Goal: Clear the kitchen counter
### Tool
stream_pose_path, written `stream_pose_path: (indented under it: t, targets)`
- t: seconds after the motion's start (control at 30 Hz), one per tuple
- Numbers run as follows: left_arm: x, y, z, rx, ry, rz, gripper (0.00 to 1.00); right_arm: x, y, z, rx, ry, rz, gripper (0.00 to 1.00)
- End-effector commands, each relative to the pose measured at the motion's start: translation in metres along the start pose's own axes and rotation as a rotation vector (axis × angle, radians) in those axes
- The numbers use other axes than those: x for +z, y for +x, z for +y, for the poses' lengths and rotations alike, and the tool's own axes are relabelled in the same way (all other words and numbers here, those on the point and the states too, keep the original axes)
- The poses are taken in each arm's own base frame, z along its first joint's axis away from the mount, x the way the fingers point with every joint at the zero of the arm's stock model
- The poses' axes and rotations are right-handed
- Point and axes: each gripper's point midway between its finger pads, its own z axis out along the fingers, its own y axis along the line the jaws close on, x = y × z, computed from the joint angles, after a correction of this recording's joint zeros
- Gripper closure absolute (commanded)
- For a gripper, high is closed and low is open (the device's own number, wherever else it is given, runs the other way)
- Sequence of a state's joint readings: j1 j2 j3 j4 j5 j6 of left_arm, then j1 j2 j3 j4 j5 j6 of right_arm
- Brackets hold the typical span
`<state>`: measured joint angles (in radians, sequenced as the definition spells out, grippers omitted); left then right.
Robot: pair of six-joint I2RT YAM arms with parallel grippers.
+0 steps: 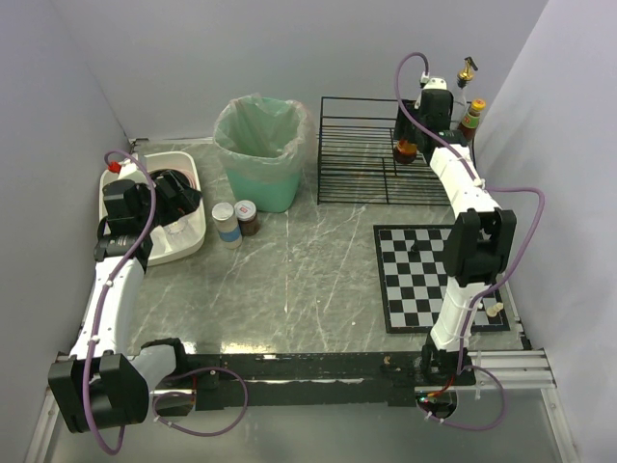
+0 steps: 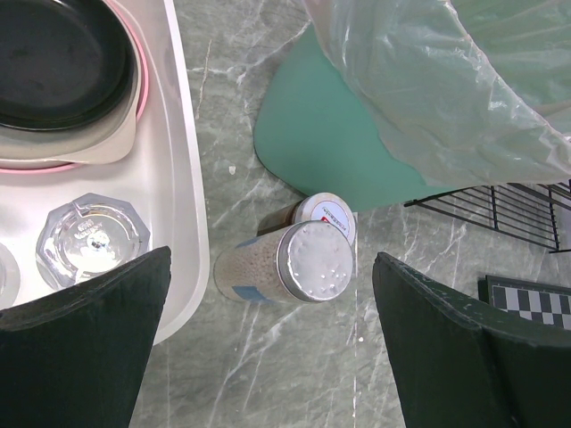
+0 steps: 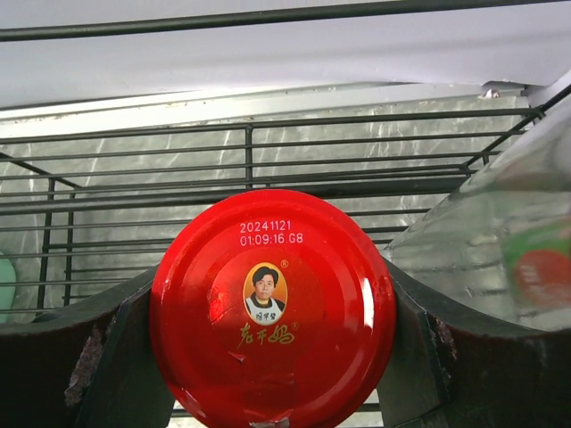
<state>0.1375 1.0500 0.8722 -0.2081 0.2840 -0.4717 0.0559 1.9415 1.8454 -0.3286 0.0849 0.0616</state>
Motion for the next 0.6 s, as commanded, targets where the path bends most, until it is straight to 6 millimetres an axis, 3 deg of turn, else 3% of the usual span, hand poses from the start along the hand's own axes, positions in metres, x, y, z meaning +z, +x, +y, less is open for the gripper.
stream_pose_path:
  t: [0.0,0.17,0.33,0.57]
  targets:
    - [-0.003,-0.012,-0.009,0.026,0.03,-0.029,0.01,0.001,-0.039,-0.001,0.015,-0.015,-0.13,0.4]
    - [-0.004,-0.012,-0.011,0.024,0.033,-0.032,0.01,-0.003,-0.043,-0.003,0.015,-0.011,-0.136,0.21]
    - [-0.003,-0.011,-0.011,0.022,0.036,-0.029,0.01,-0.004,-0.043,-0.004,0.013,-0.007,-0.129,0.13]
    - [-0.002,-0.01,-0.01,0.021,0.035,-0.023,0.01,-0.017,-0.051,-0.002,0.026,-0.02,-0.16,0.1]
